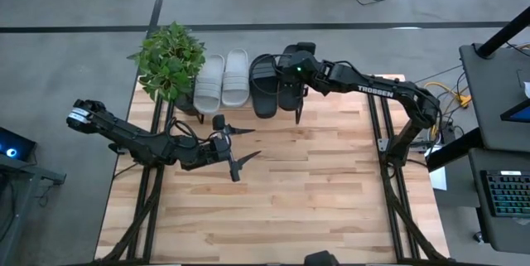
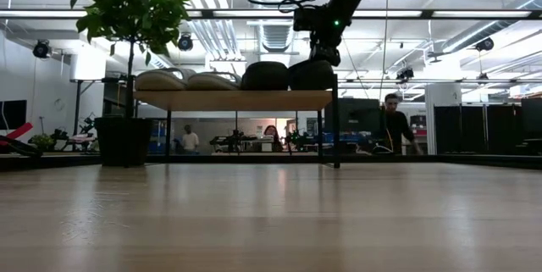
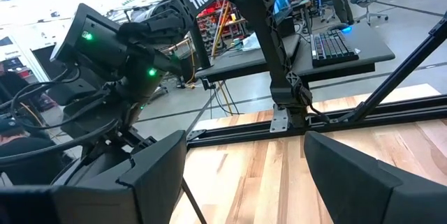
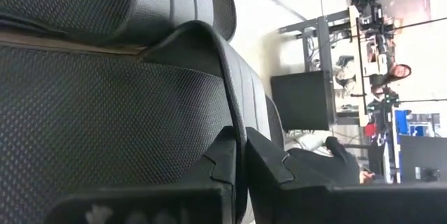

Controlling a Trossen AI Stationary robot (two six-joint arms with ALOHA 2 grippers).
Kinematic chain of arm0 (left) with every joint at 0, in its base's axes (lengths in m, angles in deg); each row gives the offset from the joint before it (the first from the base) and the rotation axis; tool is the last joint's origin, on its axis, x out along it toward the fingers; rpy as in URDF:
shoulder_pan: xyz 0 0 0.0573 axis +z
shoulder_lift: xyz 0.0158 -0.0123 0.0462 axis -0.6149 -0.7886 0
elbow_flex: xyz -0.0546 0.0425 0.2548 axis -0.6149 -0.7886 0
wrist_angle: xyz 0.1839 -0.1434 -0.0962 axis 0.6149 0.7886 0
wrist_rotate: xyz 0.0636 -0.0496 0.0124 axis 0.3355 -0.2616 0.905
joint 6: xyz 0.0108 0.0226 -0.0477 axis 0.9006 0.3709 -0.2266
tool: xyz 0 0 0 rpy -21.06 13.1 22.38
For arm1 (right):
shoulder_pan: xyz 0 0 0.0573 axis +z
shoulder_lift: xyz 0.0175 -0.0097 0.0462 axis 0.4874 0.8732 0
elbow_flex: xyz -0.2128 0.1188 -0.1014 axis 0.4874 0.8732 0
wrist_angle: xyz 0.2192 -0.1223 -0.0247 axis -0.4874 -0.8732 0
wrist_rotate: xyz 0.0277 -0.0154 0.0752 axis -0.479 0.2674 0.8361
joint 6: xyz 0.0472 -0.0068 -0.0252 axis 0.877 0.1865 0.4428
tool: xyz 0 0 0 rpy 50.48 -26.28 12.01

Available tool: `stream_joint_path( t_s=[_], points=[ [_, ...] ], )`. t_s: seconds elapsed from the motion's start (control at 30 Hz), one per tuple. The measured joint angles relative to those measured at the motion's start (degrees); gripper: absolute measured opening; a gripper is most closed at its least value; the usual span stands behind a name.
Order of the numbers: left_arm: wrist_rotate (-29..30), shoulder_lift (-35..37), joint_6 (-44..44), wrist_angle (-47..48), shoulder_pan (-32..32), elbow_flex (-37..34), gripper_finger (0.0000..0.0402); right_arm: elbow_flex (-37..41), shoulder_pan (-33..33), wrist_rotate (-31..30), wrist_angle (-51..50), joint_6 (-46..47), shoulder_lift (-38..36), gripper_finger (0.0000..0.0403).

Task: Pick and place slides into the shelf
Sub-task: Put the black slipper on the shelf

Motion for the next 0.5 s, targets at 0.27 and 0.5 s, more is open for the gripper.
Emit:
stream_joint_path(
  t_s=[0.27, 0.5],
  points=[
    [0.0, 0.0, 0.0, 0.0, 0.0, 0.0, 0.0274, -0.1, 0.0, 0.4, -1.2, 2.0, -0.8, 0.004],
    [0.0, 0.0, 0.0, 0.0, 0.0, 0.0, 0.0274, -0.2, 0.1, 0.7, -2.6, 4.3, -0.9, 0.0078]
  ],
)
